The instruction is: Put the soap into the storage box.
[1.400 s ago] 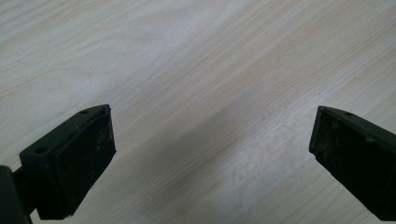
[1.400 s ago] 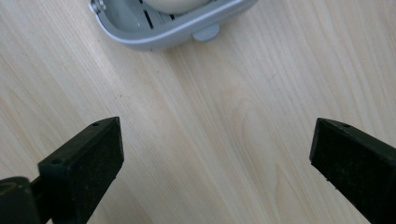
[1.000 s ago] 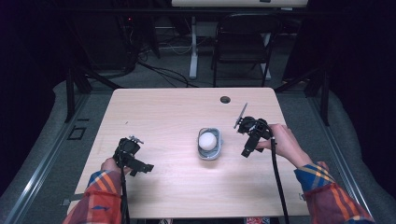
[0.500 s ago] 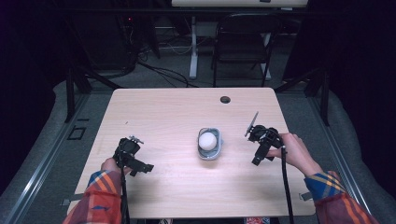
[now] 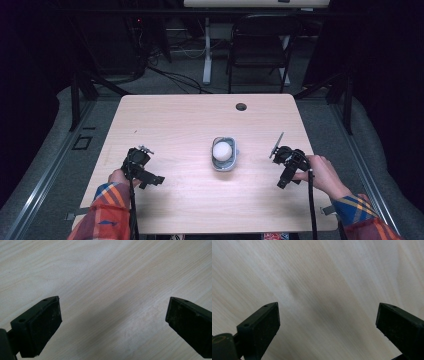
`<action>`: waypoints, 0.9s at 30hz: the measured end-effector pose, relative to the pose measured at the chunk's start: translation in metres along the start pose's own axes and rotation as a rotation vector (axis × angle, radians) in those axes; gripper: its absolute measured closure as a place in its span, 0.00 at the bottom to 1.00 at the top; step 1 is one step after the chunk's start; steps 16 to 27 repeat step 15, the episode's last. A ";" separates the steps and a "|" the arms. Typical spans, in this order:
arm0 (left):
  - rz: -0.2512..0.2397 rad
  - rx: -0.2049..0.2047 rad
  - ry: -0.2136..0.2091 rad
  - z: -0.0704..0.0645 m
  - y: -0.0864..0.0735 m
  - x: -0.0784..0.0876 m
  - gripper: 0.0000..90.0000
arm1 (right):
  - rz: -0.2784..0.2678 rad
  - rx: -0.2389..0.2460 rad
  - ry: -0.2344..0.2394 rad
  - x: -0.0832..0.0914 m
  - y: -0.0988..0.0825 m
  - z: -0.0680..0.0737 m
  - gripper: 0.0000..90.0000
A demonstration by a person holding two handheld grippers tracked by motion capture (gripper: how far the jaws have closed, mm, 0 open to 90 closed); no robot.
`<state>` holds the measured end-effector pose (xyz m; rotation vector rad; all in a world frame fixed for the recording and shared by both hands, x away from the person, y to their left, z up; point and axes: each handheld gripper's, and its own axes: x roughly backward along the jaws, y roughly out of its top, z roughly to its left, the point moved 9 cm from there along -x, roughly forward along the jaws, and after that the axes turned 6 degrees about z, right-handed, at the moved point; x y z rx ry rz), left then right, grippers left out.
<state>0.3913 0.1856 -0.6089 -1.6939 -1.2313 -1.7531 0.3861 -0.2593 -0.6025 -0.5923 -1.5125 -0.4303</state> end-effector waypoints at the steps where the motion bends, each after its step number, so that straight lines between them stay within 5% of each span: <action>1: 0.000 0.000 0.000 0.000 0.000 0.000 0.00 | 0.000 -0.002 0.003 -0.003 -0.002 0.001 0.06; 8: 0.003 -0.006 0.000 0.000 0.000 0.000 0.00 | -0.041 -0.020 -0.005 -0.013 -0.014 0.003 0.08; 12: 0.002 -0.009 0.002 0.000 0.001 0.000 0.00 | -0.015 -0.018 -0.016 -0.020 -0.019 0.006 0.08; 27: 0.001 -0.006 0.005 0.000 0.001 0.000 0.00 | -0.040 -0.028 -0.024 -0.019 -0.019 0.005 0.09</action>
